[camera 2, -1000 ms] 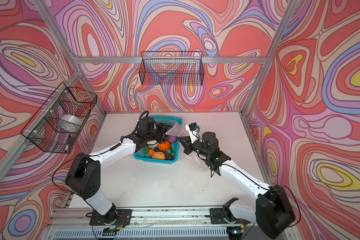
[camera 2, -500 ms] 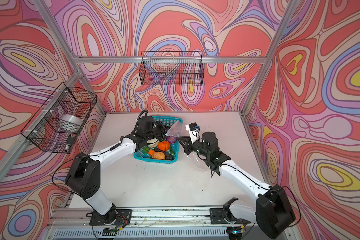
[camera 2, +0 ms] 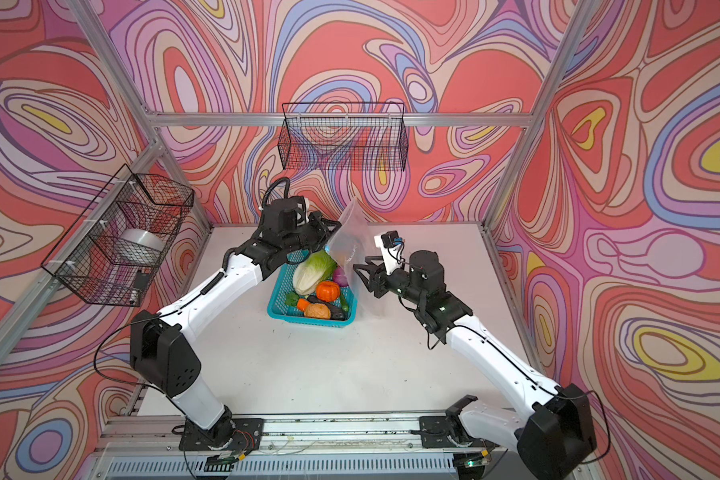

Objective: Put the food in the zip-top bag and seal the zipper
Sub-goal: 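Pinch the bag's opposite edge with the left gripper and pull both edges upward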

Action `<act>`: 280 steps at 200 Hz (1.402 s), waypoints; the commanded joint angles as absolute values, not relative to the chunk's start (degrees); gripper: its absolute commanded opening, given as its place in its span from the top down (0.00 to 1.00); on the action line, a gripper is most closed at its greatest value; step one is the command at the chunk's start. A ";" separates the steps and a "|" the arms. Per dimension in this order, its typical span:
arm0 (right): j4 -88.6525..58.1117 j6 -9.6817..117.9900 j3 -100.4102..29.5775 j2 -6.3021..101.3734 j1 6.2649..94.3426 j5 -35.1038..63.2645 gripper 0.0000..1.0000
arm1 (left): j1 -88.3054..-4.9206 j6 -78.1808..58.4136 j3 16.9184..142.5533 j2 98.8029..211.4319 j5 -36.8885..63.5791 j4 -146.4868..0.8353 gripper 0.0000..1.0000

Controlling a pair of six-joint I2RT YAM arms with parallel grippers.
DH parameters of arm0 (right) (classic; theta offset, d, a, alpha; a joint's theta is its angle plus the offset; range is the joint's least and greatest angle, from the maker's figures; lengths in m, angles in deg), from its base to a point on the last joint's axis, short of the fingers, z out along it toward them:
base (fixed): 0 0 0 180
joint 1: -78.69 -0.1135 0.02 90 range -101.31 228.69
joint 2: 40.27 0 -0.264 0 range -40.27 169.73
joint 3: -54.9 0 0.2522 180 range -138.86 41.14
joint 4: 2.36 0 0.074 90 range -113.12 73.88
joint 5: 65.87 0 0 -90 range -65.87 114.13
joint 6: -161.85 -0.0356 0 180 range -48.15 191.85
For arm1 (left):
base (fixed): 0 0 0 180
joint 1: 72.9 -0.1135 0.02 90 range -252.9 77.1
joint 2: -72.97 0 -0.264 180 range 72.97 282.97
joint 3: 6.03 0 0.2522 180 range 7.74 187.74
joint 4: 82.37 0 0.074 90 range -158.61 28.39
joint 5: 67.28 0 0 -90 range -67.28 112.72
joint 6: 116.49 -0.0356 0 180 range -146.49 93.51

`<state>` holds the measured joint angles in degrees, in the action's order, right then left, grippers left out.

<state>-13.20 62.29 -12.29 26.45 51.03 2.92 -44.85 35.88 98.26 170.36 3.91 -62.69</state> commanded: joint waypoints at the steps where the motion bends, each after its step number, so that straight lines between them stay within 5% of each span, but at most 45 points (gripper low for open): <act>1: -15.52 61.97 -14.92 25.69 51.35 4.38 0.50 | -44.66 26.96 99.72 171.76 2.27 -58.44 1.00; 97: -44.42 27.53 -43.26 42.35 51.78 17.31 0.46 | -34.84 14.35 93.75 165.83 14.62 -58.39 1.00; 148: -42.49 16.58 -34.02 36.61 51.79 22.95 0.49 | -31.91 15.43 93.05 165.36 20.50 -59.60 1.00; 249: -34.84 15.58 -31.83 38.17 51.78 20.61 0.53 | -28.62 13.25 92.86 164.07 21.62 -59.29 1.00; 280: -36.25 14.83 -31.52 39.09 51.79 19.72 0.68 | -28.34 13.68 92.46 163.77 21.90 -59.95 1.00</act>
<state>-36.26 15.47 -31.90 37.97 51.62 20.21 -28.68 14.15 93.43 165.59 20.52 -59.17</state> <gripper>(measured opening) 0.371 0.046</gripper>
